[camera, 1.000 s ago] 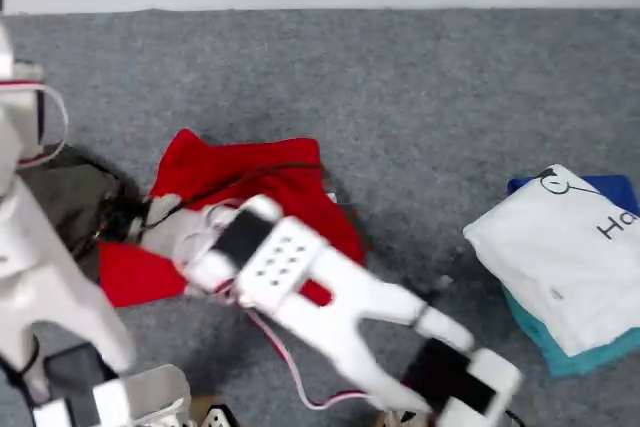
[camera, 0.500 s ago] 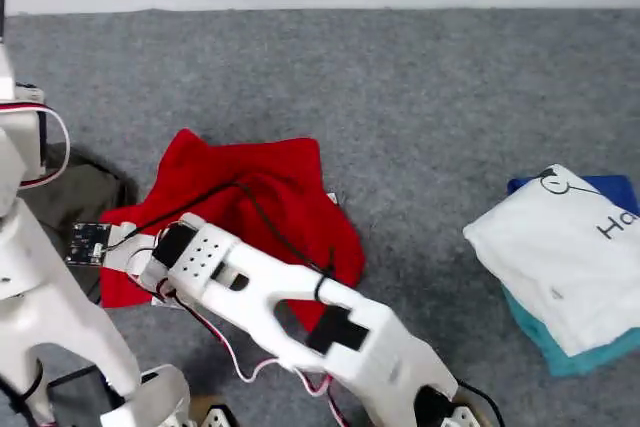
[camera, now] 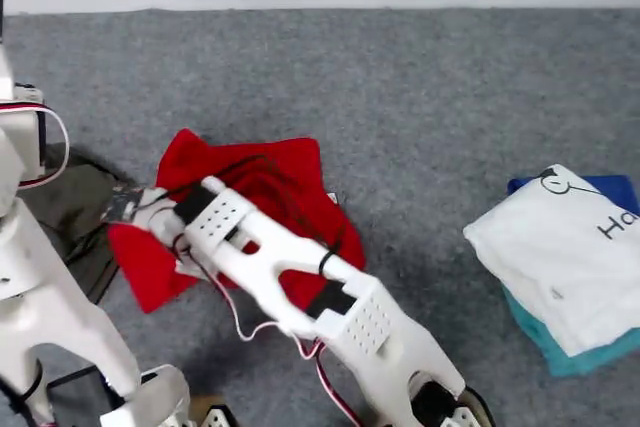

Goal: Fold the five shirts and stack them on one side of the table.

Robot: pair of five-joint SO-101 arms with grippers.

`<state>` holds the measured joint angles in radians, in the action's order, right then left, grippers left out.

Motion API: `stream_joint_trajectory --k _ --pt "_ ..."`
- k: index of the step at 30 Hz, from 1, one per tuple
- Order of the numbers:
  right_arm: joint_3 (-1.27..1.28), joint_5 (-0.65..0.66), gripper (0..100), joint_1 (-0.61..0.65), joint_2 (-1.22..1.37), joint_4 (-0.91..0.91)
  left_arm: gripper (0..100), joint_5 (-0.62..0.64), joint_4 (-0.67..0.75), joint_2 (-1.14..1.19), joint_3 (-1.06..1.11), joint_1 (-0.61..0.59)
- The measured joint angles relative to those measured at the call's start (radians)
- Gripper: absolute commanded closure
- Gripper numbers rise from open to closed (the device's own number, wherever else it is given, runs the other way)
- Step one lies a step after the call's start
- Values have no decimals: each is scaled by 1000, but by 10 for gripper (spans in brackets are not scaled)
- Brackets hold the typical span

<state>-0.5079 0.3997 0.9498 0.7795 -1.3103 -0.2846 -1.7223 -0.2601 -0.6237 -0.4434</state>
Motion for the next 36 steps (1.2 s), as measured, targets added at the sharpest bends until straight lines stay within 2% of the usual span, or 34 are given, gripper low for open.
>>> stream_joint_trajectory --k 6,12,19,27,34,36 --pt "3 3 990 -84 -51 -213 985 0 0 0 0 -3" --pt "20 78 990 -198 -273 -439 985 0 0 0 0 -3" --pt "227 147 990 -439 -634 -440 985 0 0 -2 21 -2" --pt "456 264 990 -822 -873 -440 985 0 40 -2 83 -2" --pt "629 272 987 -964 -878 -313 985 0 41 -2 98 -3" --pt "635 269 941 -980 -878 -299 985 0 41 -2 126 -3"
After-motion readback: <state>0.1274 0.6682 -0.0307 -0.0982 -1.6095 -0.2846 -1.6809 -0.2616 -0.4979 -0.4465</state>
